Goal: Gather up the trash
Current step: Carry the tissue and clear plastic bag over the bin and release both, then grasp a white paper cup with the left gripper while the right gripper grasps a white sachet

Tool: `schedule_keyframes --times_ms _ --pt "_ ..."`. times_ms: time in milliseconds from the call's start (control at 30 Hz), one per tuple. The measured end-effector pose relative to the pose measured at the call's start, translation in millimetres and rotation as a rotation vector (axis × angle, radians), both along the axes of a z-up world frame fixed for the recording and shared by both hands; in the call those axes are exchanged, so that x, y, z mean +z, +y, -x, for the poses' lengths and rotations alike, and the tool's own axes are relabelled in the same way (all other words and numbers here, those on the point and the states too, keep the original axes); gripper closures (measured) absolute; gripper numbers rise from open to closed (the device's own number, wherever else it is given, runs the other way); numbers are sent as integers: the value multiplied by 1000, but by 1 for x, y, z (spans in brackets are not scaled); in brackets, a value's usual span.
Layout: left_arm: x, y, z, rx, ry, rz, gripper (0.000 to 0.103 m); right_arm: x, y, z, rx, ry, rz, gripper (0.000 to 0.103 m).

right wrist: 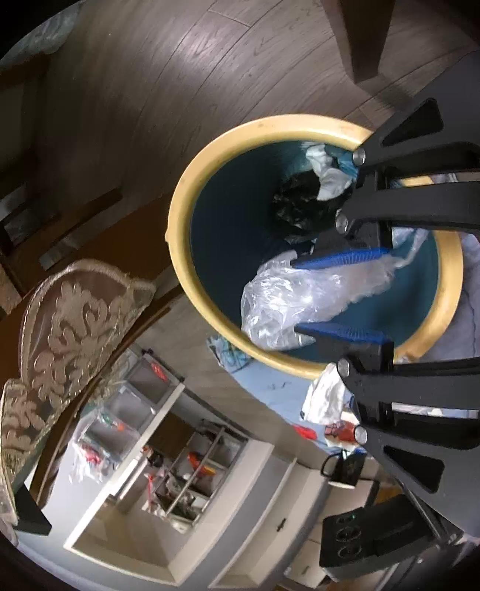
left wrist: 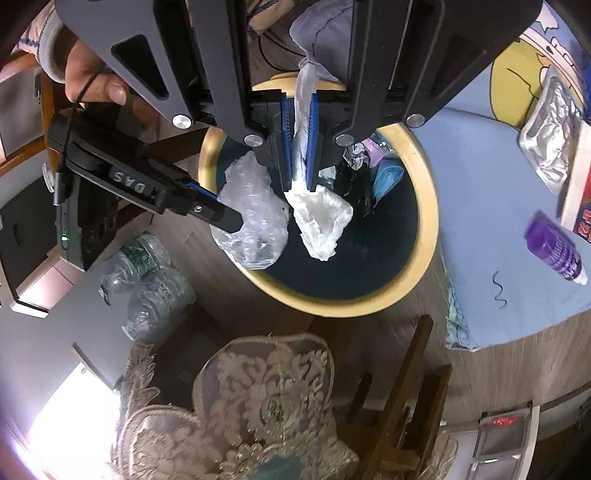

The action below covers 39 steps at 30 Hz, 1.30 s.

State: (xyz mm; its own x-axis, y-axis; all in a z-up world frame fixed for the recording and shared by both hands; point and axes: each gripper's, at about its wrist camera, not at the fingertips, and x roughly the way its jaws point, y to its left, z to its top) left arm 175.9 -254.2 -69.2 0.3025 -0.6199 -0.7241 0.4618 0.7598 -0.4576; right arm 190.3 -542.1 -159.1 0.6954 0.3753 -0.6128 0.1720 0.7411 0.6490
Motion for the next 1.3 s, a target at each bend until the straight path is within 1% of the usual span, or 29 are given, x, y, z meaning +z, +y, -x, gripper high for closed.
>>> schedule_keyframes --times_ms 33,67,100,133,167,200,233,333,567,767,867,967,1100,1167,1300 --pt "-2 -1 -1 -1 7 -2 96 0 0 0 -2 1 0 64" --pt "-3 -2 -1 1 10 -7 91 0 0 0 -4 3 -1 60" --pt "-4 -2 -1 6 10 -15 81 -1 -1 0 -7 5 0 57" --pt "-4 -1 -1 9 6 -19 73 -1 -1 0 -11 6 2 52" --pt "-3 1 0 13 -1 -21 55 0 -2 1 -17 3 2 48" --pt "0 3 1 23 -20 -26 42 0 -3 2 -23 0 1 46" --pt "4 7 3 36 -43 -30 40 0 -4 3 -28 -2 0 43" --pt "11 16 3 49 -68 -37 38 2 -4 4 -37 -7 3 37" --pt "23 46 8 102 -118 -77 22 10 2 7 -41 -22 67 26" --pt "32 80 9 156 -161 -127 19 19 13 9 -18 -40 154 25" --pt "35 104 6 204 -174 -151 19 24 24 9 13 -51 214 25" --pt "36 132 0 267 -174 -170 19 28 34 9 42 -60 252 24" --pt "30 167 -18 342 -184 -246 19 32 47 11 73 -69 265 24" --pt "23 179 -30 350 -177 -291 19 32 52 12 87 -69 271 24" --pt "13 189 -50 319 -162 -332 19 32 58 14 105 -64 285 24"
